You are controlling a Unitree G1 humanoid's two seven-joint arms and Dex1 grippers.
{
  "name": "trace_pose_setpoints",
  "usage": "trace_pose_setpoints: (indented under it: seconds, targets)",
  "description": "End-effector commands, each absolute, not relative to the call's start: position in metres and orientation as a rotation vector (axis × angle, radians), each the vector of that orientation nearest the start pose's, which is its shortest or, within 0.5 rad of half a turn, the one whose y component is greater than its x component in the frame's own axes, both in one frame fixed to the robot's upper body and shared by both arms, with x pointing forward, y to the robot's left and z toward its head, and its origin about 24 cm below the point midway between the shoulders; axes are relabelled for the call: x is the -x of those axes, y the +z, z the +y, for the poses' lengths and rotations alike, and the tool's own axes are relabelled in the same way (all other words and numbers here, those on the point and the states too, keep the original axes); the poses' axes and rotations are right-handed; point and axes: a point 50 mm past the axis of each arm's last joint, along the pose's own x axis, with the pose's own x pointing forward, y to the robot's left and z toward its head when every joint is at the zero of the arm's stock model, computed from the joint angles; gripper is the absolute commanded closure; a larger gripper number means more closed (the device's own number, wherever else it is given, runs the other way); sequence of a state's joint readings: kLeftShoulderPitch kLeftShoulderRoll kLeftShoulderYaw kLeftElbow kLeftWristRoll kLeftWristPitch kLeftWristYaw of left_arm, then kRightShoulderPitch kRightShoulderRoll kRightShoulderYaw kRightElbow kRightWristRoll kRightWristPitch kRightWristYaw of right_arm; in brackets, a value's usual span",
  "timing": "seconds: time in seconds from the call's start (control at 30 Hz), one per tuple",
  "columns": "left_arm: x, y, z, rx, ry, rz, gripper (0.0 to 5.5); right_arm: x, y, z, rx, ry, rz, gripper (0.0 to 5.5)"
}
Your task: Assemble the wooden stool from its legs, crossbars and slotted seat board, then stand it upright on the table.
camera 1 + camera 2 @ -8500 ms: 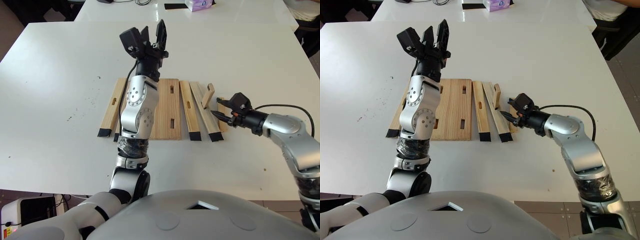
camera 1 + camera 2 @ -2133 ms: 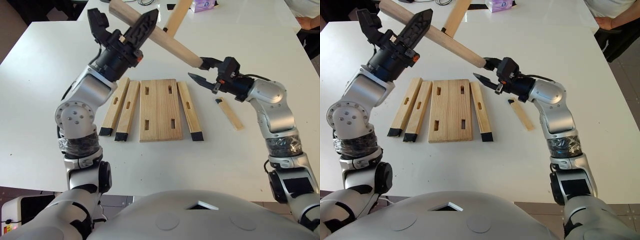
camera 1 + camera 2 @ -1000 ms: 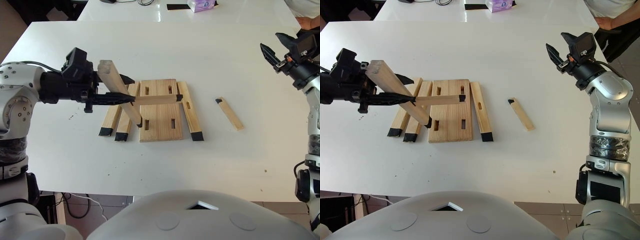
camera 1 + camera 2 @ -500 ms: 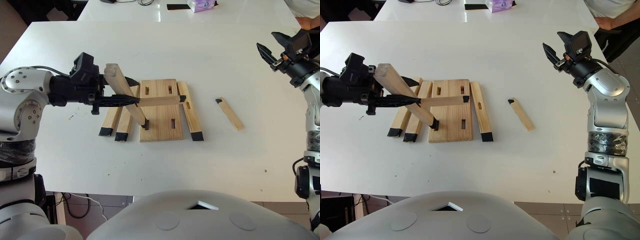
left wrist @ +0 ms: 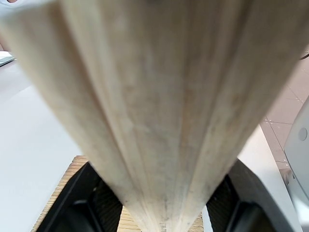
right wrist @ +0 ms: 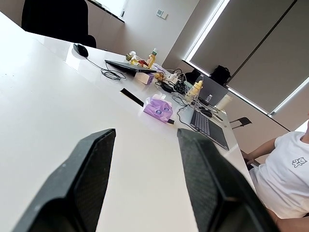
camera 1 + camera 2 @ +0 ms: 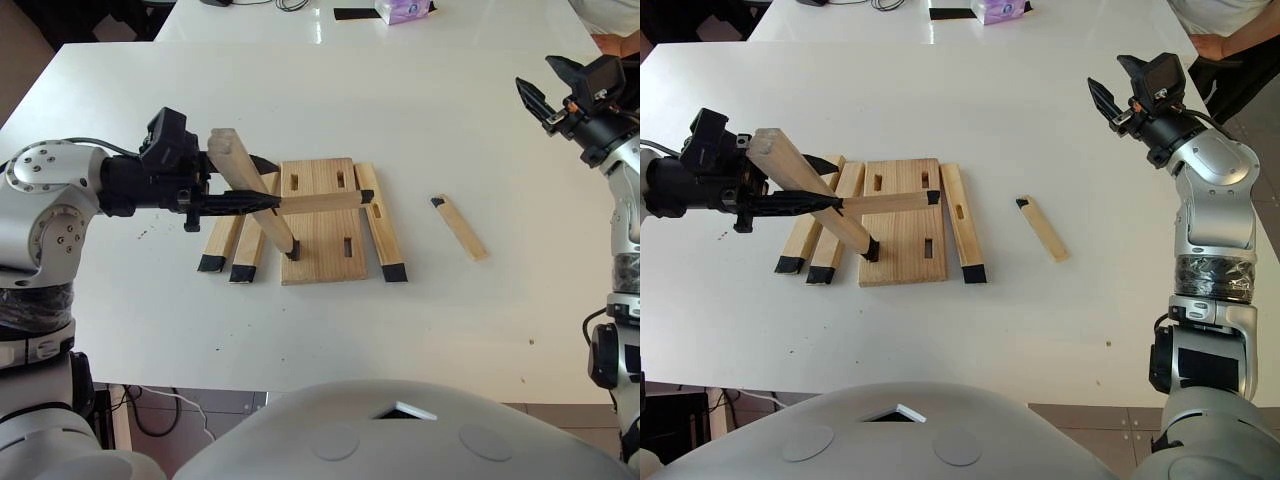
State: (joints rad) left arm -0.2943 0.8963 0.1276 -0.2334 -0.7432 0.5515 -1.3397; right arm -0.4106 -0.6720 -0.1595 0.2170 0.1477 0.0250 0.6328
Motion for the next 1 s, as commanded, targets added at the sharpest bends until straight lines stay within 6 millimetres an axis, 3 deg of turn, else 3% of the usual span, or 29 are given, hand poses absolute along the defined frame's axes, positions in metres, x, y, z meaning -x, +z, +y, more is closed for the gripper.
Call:
trace_pose_setpoints:
  seconds: [0.03,0.23,0.5,1.0]
  targets:
    - [-0.239,0.194,0.217,-0.183,-1.437,0.148,3.45,-0.308,0.162,-0.271,0.513,0.390,-0.092,3.14]
    - [-0.239,0.191,0.214,-0.177,-1.445,0.146,3.45,-0.307,0.160,-0.271,0.506,0.390,-0.086,3.14]
    - [-0.240,0.205,0.214,-0.220,-1.438,0.098,3.45,-0.309,0.159,-0.271,0.501,0.388,-0.087,3.14]
    - [-0.237,0.193,0.212,-0.181,-1.431,0.125,3.45,-0.309,0.157,-0.271,0.506,0.400,-0.073,3.14]
